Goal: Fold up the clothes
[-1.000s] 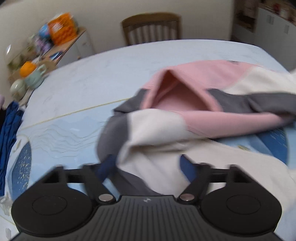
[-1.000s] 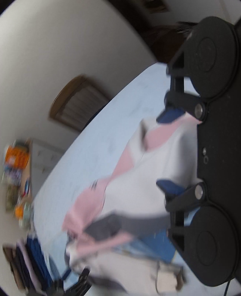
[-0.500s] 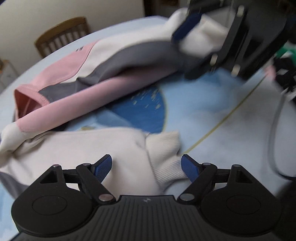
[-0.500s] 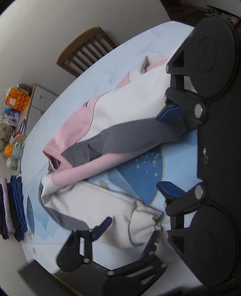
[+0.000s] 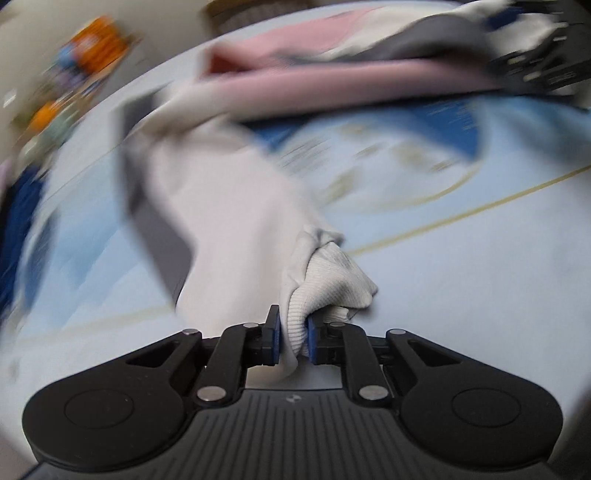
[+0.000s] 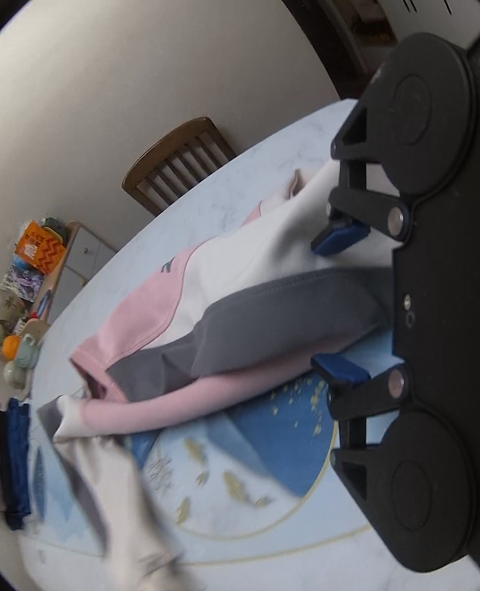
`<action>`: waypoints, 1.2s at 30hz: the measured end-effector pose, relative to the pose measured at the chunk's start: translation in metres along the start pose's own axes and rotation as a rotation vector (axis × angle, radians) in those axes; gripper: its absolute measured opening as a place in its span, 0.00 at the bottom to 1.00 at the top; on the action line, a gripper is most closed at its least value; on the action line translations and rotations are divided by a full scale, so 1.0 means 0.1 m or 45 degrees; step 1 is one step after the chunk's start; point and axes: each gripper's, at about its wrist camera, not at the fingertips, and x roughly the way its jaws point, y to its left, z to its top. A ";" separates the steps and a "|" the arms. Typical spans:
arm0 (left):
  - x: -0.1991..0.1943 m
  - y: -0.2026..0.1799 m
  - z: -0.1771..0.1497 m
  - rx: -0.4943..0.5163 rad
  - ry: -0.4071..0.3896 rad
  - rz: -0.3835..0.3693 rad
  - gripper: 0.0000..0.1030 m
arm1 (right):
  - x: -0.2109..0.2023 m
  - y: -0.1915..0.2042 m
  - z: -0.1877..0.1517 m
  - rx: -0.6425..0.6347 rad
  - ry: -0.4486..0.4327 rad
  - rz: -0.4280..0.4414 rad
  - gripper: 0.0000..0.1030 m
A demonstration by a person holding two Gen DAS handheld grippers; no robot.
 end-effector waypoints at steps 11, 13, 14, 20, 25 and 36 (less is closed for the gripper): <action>0.22 1.38 -0.67 -0.192 0.218 0.317 0.12 | 0.01 -0.96 -0.04 0.255 0.107 -0.167 1.00; 0.25 1.41 -0.68 -0.171 0.219 0.310 0.12 | 0.14 -1.19 -0.10 0.286 0.161 -0.261 1.00; 0.26 1.41 -0.67 -0.163 0.220 0.302 0.12 | 0.19 -1.27 -0.11 0.298 0.182 -0.274 1.00; 0.05 1.43 -0.67 -0.112 0.177 0.104 0.22 | 0.03 -1.18 0.13 0.167 0.089 -0.017 1.00; -0.24 1.50 -0.50 -0.033 0.076 -0.049 0.71 | -0.13 -0.77 0.46 -0.065 -0.041 0.189 1.00; 0.13 1.41 0.42 -0.025 -0.239 -0.237 0.73 | 0.58 -0.07 0.96 -0.278 -0.014 0.464 1.00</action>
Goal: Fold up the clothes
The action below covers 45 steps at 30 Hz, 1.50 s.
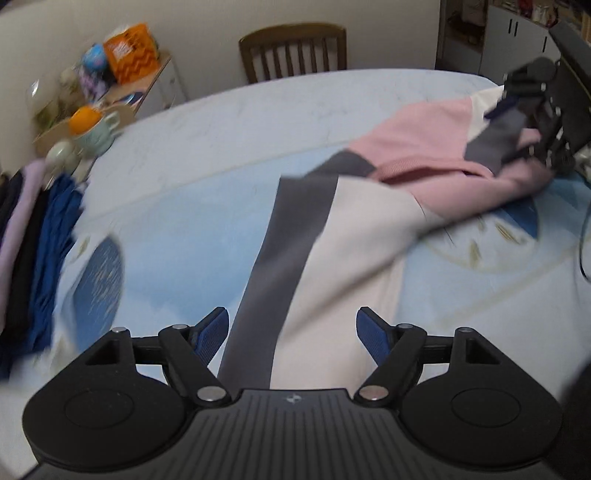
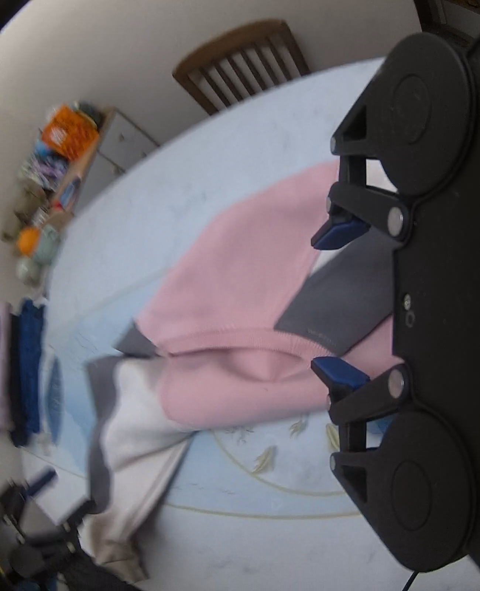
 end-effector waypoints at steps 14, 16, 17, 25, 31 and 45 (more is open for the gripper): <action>0.71 0.01 -0.15 -0.106 0.064 -0.092 0.73 | 0.04 -0.85 0.20 0.131 -0.045 -0.075 1.00; 0.71 0.03 -0.16 -0.118 0.062 -0.090 0.73 | 0.10 -1.20 0.25 0.163 -0.053 -0.210 1.00; 0.70 0.03 -0.15 -0.122 0.059 -0.083 0.73 | 0.17 -1.36 0.27 0.172 -0.044 -0.268 1.00; 0.65 0.05 -0.06 -0.144 0.024 -0.011 0.73 | 1.08 -2.01 0.26 0.261 0.116 -0.428 1.00; 0.62 0.02 0.04 -0.147 0.019 -0.040 0.73 | 1.15 -2.07 0.04 0.345 0.118 -0.382 1.00; 0.74 -1.12 0.40 -0.107 -0.013 -0.407 0.79 | -0.37 -0.80 -0.67 0.391 -0.003 -0.149 1.00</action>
